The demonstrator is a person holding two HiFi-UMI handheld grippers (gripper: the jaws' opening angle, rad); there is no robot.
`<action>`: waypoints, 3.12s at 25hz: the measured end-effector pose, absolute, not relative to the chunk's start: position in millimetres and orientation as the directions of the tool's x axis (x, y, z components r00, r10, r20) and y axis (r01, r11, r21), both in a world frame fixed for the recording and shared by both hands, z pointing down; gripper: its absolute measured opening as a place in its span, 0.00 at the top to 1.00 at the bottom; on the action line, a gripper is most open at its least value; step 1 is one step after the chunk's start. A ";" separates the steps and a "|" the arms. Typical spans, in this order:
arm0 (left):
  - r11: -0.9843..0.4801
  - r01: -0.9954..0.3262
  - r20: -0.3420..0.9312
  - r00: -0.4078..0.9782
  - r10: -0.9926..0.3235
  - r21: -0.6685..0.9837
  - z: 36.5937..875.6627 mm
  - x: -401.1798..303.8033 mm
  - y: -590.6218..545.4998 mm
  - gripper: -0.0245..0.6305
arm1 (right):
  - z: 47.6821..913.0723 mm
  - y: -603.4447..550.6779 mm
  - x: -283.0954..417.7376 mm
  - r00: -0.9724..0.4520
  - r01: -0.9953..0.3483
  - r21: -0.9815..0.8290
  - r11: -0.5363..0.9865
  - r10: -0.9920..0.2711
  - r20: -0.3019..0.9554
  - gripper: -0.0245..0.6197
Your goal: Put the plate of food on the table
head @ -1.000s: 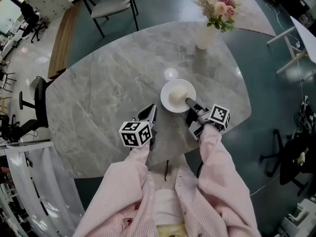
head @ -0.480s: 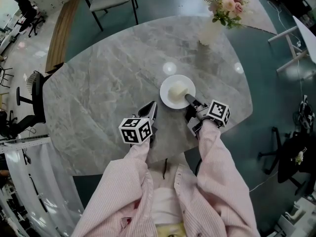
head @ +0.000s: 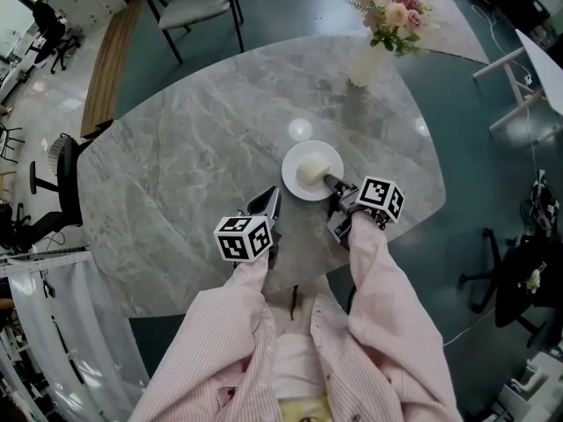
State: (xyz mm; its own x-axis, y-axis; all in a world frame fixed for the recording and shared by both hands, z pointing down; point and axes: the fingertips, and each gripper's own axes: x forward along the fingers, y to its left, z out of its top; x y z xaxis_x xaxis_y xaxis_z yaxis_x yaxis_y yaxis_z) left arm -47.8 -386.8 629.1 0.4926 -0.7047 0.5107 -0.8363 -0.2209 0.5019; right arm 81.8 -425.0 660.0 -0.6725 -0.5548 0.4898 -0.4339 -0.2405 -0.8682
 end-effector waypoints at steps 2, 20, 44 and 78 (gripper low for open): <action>-0.223 -0.834 0.507 0.495 -0.706 0.504 628.0 -45.8 -386.5 0.97 | 659.0 -424.5 81.6 -0.668 -0.467 -0.858 -0.216 -0.549 0.502 0.90; -0.217 -0.838 0.494 0.482 -0.724 0.500 617.8 -48.4 -383.3 0.97 | 660.1 -412.0 82.6 -0.569 -0.775 -0.632 0.011 -0.445 0.691 0.75; -0.331 -0.828 0.387 0.517 -0.763 0.453 559.9 -40.4 -368.0 0.97 | 609.6 -395.0 101.4 -0.562 -0.823 -0.514 0.244 -0.485 0.670 0.90; -0.315 -0.927 0.121 0.343 -0.931 0.203 446.3 -107.1 -352.6 0.97 | 451.1 -384.5 102.9 -0.644 -0.743 -0.349 0.571 -0.752 0.141 0.95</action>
State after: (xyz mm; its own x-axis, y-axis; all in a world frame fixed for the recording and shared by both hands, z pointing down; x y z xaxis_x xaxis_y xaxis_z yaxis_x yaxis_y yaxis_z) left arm -107.1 -352.6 446.3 0.3431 -0.9315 0.1211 -0.9271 -0.3151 0.2028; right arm 102.9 -384.5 451.1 -0.6440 -0.7520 0.1408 -0.7431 0.5712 -0.3486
